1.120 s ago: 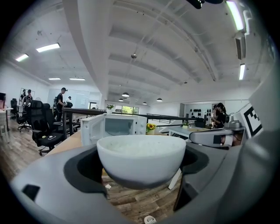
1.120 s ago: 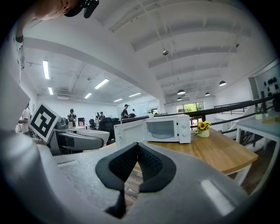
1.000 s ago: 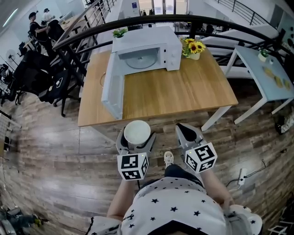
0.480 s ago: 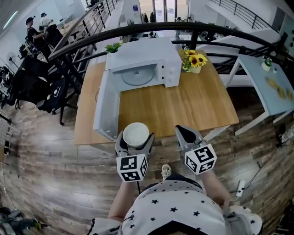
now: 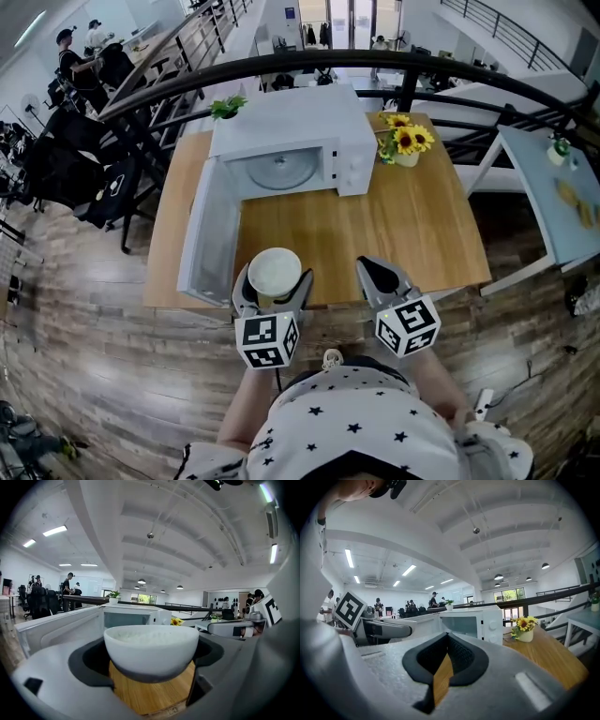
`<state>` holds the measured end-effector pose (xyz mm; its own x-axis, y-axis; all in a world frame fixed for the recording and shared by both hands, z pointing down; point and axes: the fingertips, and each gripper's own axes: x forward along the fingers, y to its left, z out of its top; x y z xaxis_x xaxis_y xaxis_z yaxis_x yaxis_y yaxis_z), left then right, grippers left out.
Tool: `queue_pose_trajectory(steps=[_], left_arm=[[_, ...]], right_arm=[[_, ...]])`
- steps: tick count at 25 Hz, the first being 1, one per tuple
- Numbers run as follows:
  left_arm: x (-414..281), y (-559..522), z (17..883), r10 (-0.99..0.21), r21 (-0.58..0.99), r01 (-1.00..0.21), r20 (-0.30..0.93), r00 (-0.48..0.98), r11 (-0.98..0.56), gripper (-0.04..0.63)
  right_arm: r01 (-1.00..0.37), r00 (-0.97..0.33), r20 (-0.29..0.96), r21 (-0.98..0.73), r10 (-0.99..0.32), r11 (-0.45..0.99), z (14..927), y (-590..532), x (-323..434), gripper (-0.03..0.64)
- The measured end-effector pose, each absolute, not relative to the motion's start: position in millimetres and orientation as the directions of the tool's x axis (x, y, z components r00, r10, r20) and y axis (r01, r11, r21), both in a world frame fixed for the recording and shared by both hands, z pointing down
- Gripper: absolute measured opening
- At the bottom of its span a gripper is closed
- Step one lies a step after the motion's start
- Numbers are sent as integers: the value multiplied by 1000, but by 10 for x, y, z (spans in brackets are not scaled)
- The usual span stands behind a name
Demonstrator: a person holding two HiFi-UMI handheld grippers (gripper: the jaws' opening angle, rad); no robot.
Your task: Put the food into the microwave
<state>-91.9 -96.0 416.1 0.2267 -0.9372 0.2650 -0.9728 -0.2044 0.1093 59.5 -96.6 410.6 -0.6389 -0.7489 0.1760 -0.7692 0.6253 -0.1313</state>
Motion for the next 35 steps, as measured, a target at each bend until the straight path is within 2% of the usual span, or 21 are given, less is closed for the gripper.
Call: queue_pose_trajectory(steps=[16,35], left_arm=[[-966,-1678,4260,-950,111,-984,268,162,-137,514],[-1152,-2934,4471,-936,94,-982,298,186,-165,514]], right_arm=[[-734,-679,200,-143,-706,664,4286,-1554,618,6],[-746,-665,220,-141,-714,651,4371,-2594,420,6]])
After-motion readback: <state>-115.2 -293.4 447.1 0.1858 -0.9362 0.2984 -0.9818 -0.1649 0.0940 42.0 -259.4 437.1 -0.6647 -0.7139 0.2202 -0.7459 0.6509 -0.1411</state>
